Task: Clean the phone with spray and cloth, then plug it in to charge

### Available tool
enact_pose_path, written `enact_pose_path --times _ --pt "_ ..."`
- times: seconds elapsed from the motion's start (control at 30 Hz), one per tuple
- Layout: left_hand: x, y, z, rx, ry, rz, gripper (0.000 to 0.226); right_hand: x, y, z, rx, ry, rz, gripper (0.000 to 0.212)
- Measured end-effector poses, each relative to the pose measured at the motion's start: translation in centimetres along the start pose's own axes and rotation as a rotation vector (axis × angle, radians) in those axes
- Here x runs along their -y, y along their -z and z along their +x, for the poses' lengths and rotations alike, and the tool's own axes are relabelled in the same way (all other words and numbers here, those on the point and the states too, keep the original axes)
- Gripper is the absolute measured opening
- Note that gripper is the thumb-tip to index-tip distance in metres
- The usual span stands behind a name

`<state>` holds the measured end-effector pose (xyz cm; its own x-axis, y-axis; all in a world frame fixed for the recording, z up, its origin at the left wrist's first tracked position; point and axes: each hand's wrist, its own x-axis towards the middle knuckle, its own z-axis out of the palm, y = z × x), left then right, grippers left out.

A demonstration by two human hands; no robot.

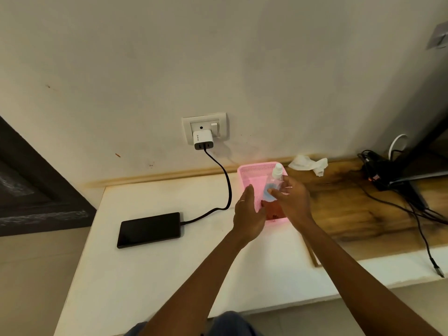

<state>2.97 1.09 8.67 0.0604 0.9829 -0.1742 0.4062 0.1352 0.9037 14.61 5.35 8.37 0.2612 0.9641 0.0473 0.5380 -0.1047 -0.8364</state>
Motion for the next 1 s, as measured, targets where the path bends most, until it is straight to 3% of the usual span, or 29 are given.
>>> enact_pose_path --times 0.13,0.4,1.0 --pt "2.6 -0.8 1.7 0.044 0.061 0.183 0.069 -1.1 -1.3 2.0 -0.043 -0.075 -0.002 0.043" --pt "6.4 -1.9 2.5 0.092 0.064 0.25 0.069 -2.8 -4.0 5.0 -0.046 -0.113 -0.092 0.04" --pt "8.4 -2.1 2.0 0.093 0.083 0.136 0.065 -3.6 -4.6 5.8 0.12 -0.154 -0.193 0.046"
